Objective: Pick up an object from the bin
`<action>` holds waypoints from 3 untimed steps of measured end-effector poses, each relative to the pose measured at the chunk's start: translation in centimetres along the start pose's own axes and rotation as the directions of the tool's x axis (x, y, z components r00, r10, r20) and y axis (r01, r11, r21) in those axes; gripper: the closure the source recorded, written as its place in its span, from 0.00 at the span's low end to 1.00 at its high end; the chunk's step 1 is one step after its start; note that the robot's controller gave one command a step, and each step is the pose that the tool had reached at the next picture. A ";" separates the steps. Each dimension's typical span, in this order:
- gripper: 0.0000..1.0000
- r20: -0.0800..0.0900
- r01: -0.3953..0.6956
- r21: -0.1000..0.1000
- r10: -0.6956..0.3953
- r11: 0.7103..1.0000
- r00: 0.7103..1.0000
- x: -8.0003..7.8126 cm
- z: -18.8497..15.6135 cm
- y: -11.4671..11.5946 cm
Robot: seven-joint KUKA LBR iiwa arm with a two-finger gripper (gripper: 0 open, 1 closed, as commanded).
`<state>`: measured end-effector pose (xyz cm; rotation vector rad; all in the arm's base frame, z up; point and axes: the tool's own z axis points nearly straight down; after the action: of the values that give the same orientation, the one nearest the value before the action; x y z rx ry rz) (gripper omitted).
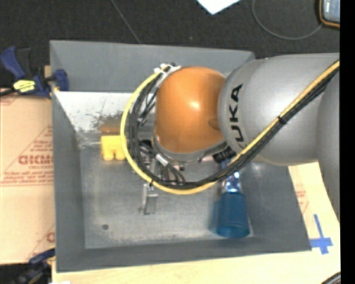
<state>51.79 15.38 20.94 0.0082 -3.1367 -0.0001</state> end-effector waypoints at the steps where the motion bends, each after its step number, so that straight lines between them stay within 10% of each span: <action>1: 0.00 0.007 -0.005 -0.001 0.005 1.000 1.000 -0.1 -0.5 -0.1; 2: 0.00 0.010 -0.041 -0.004 0.041 0.999 0.999 -10.0 12.9 -0.2; 3: 0.00 0.019 -0.083 -0.008 0.083 0.997 0.996 -8.6 6.6 3.7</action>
Offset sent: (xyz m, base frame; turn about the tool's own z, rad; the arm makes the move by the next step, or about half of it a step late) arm 0.1000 -0.0021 -0.1394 0.0419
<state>60.37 19.16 14.28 -0.1231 -3.1537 -0.0109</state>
